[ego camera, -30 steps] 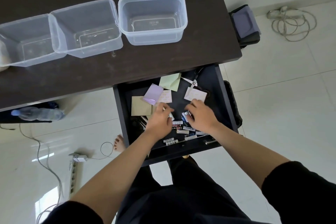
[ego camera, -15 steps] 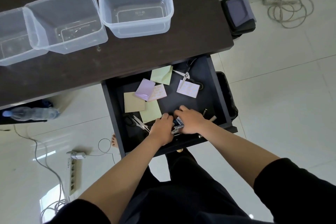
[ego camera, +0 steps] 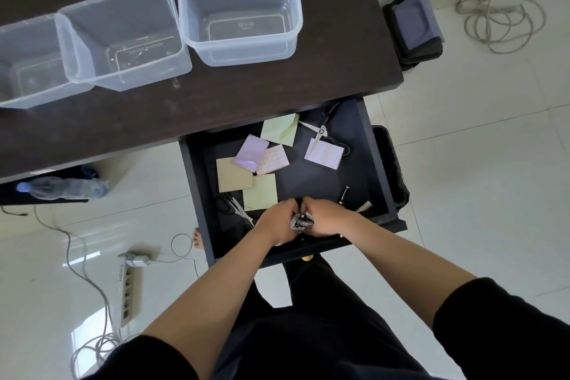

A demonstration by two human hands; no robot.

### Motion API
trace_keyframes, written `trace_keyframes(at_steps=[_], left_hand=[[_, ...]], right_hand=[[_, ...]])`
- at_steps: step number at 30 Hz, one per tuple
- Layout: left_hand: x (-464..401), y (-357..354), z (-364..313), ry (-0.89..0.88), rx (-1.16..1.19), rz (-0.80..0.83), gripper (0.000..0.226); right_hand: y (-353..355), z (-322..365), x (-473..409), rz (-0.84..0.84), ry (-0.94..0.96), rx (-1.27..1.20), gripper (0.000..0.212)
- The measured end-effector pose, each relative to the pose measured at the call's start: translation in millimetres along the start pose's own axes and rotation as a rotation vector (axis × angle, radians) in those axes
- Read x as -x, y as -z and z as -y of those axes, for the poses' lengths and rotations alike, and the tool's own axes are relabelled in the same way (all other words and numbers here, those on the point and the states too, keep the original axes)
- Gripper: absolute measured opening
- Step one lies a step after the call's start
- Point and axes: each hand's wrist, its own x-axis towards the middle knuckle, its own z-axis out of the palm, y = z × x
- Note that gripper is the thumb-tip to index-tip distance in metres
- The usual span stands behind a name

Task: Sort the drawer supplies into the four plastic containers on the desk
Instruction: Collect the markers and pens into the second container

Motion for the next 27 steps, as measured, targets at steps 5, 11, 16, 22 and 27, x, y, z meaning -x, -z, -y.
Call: trace_keyframes(at_steps=[5,11,16,22,27], left_hand=[[2,0,3,0.000,-0.105,0.064,0.040],[2,2,6,-0.004,-0.130,0.106,0.032],[8,5,7,-0.040,-0.115,0.078,0.029],[15,9,4,-0.085,-0.083,0.005,0.024],[21,19,3,-0.092,0.000,-0.063,0.021]], right_hand=[[5,2,3,0.061,0.028,-0.030,0.039],[6,1,8,0.108,0.039,-0.058,0.032],[12,-2,9,0.086,-0.002,-0.124,0.036],[23,-17,15,0.036,-0.055,-0.272,0.028],[37,-21,28,-0.089,-0.072,-0.440,0.023]])
